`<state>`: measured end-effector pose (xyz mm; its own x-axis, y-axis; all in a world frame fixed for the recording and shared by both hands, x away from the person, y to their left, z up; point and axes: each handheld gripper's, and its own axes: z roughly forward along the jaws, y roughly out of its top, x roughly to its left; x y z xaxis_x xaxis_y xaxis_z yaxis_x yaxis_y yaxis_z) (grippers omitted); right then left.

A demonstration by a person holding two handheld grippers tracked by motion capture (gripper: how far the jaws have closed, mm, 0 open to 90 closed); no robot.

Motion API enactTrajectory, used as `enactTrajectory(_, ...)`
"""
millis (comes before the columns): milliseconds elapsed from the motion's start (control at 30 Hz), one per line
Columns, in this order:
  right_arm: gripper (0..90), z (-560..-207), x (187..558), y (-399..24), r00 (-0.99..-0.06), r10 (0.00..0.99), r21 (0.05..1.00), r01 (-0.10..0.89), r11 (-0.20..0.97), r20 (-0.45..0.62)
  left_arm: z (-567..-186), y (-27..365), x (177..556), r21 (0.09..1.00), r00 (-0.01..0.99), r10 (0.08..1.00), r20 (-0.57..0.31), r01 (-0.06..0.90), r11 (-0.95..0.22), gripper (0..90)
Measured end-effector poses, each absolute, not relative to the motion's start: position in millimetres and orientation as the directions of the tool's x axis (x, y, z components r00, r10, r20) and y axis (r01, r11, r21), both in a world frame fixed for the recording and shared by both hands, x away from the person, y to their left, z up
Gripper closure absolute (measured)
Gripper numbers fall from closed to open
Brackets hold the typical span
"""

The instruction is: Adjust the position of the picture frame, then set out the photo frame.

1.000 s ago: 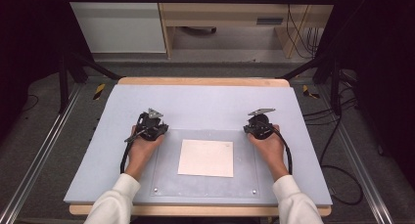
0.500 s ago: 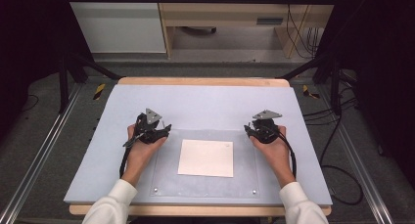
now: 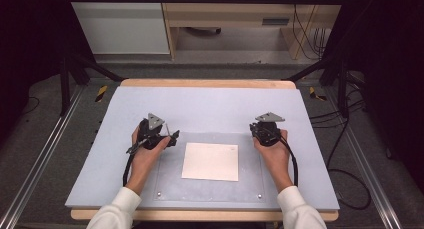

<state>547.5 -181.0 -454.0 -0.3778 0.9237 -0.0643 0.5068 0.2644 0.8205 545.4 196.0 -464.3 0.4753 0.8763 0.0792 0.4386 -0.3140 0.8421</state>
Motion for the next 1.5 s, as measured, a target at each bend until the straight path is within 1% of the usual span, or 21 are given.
enactTrajectory(33,84.7,-454.0,547.5,-181.0,-0.378,0.924,0.821,0.507,0.264,-0.064,-464.3,196.0,545.4,0.842,0.475,0.876,0.079,0.439,-0.314,18.6)
enactTrajectory(67,85.0,-454.0,547.9,-181.8,-0.378,0.924,0.821,0.508,0.260,-0.059,-465.4,195.5,544.4,0.841,0.467,0.880,0.087,0.439,-0.316,18.6)
enactTrajectory(133,85.1,-454.3,547.8,-182.3,-0.377,0.925,0.822,0.510,0.252,-0.049,-466.9,194.9,543.5,0.839,0.457,0.884,0.097,0.440,-0.319,24.9)
enactTrajectory(200,85.1,-454.8,547.7,-182.7,-0.381,0.923,0.825,0.506,0.250,-0.046,-467.5,195.1,543.3,0.844,0.448,0.889,0.094,0.438,-0.310,38.6)
enactTrajectory(233,85.2,-455.1,547.7,-183.8,-0.382,0.923,0.827,0.506,0.246,-0.041,-467.2,195.2,543.0,0.848,0.439,0.893,0.097,0.433,-0.305,41.9)
enactTrajectory(300,85.2,-455.3,547.7,-183.8,-0.382,0.923,0.828,0.505,0.245,-0.040,-464.9,195.9,541.5,0.866,0.421,0.901,0.104,0.407,-0.290,53.1)
enactTrajectory(333,85.2,-455.2,547.7,-183.7,-0.382,0.923,0.827,0.506,0.245,-0.040,-461.0,195.9,540.2,0.876,0.411,0.904,0.117,0.386,-0.289,56.9)
enactTrajectory(533,85.2,-454.9,547.6,-183.9,-0.383,0.923,0.827,0.508,0.242,-0.034,-461.7,190.6,541.3,0.862,0.410,0.904,0.119,0.410,-0.299,73.2)
enactTrajectory(667,85.2,-455.0,548.2,-184.3,-0.383,0.923,0.827,0.507,0.243,-0.037,-461.3,190.2,541.7,0.863,0.402,0.908,0.119,0.410,-0.295,80.4)
enactTrajectory(700,85.2,-455.0,548.2,-184.3,-0.383,0.923,0.827,0.507,0.243,-0.037,-461.3,191.2,542.0,0.862,0.400,0.908,0.121,0.412,-0.296,80.4)
enactTrajectory(733,85.2,-454.8,548.3,-184.2,-0.383,0.923,0.826,0.509,0.242,-0.034,-461.4,192.5,542.8,0.862,0.406,0.907,0.109,0.416,-0.290,82.7)
enactTrajectory(767,85.2,-454.7,548.5,-184.3,-0.382,0.924,0.825,0.512,0.240,-0.032,-460.1,194.4,543.9,0.858,0.412,0.908,0.082,0.434,-0.275,83.4)
enactTrajectory(933,85.3,-453.6,549.3,-183.7,-0.383,0.923,0.820,0.519,0.241,-0.029,-459.3,194.9,544.9,0.856,0.412,0.908,0.069,0.442,-0.266,84.1)
enactTrajectory(1033,85.4,-451.9,550.7,-183.5,-0.386,0.922,0.809,0.533,0.249,-0.029,-455.8,194.6,549.0,0.841,0.417,0.907,0.054,0.470,-0.266,84.4)
enactTrajectory(1133,85.6,-448.4,554.6,-183.5,-0.389,0.921,0.787,0.562,0.255,-0.020,-450.5,196.4,555.2,0.814,0.436,0.899,0.038,0.508,-0.281,84.7)
enactTrajectory(1400,85.7,-441.2,562.2,-182.9,-0.406,0.914,0.736,0.614,0.285,-0.015,-443.4,195.5,565.2,0.771,0.441,0.897,0.022,0.564,-0.296,84.9)
enactTrajectory(1467,85.7,-439.1,564.5,-182.3,-0.411,0.911,0.718,0.629,0.298,-0.018,-440.8,195.1,568.9,0.753,0.444,0.896,0.018,0.584,-0.304,84.9)
enactTrajectory(1500,85.7,-436.1,568.6,-181.5,-0.412,0.911,0.692,0.655,0.303,-0.009,-439.9,194.7,571.0,0.747,0.443,0.897,0.012,0.592,-0.302,84.9)
